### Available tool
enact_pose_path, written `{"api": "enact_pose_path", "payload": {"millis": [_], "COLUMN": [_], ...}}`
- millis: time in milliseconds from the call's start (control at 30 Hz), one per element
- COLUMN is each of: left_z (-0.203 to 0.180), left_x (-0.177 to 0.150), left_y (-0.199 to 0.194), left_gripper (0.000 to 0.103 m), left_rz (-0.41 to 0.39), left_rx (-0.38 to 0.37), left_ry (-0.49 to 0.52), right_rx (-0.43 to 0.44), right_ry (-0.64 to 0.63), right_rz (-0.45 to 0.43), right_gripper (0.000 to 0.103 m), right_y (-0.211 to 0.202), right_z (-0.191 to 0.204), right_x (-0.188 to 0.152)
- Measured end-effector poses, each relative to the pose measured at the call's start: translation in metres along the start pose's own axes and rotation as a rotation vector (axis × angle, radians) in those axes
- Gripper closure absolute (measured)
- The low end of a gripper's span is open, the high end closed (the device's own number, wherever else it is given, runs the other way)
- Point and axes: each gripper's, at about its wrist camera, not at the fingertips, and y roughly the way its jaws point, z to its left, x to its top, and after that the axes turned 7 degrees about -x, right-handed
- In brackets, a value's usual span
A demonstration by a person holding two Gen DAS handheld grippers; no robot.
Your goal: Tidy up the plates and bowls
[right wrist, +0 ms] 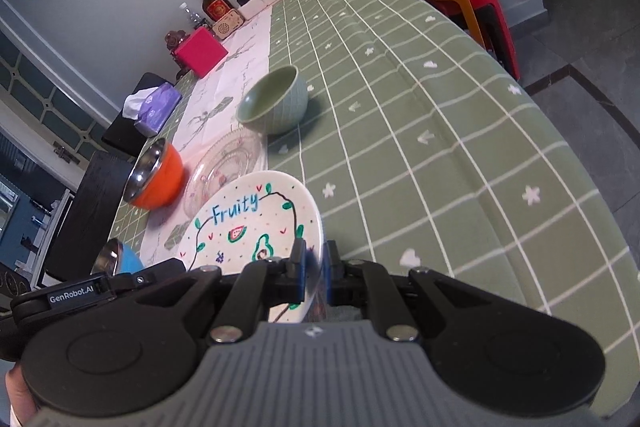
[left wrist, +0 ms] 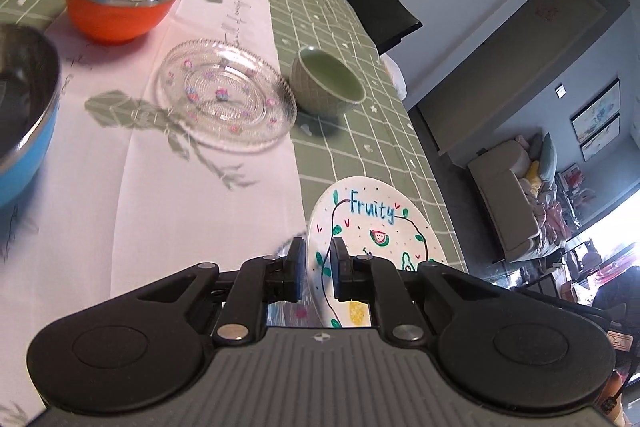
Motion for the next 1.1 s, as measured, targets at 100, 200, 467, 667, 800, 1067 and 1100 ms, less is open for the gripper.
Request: {"api": "enact_pose_path", "payload": {"millis": [100, 200, 467, 667, 800, 1067, 1100], "left_z": [0.004, 0.008, 0.018, 0.016, 0.017, 0.016, 0.015], "left_x": [-0.011, -0.021, -0.026, -0.030, -0.032, -0.033, -0.032], "left_y": [0.000, 0.000, 0.002, 0.006, 0.007, 0.008, 0.009], "left_gripper": [0.089, 0.089, 0.089, 0.089, 0.089, 0.089, 0.089], "left_rz": [0.009, 0.011, 0.016, 0.030, 0.038, 0.049, 0.049], "left_rx": [-0.005, -0.007, -0.005, 0.011, 0.014, 0.016, 0.016], "left_ry": [-0.017, -0.028, -0.050, -0.027, -0.027, -0.010, -0.009], "right_rx": [-0.014, -0.027, -0.067, -0.094, -0.108, -0.145, -0.147], "right_ry": [-0.002, -0.013, -0.079, -0.106, -0.117, -0.142, -0.143], "right_rz": [0.011, 0.013, 0.044, 0.042, 0.050, 0.060, 0.062], "right_gripper": [0.097, 0.097, 0.096, 0.096, 0.096, 0.095, 0.095], "right_y": [-0.001, -0.001, 0.008, 0.008, 0.009, 0.012, 0.013], "right_z": [-0.002, -0.001, 0.006, 0.007, 0.007, 0.010, 0.010], "right_x": [-0.008, -0.011, -0.014, -0.016, -0.017, -0.018, -0.018]}}
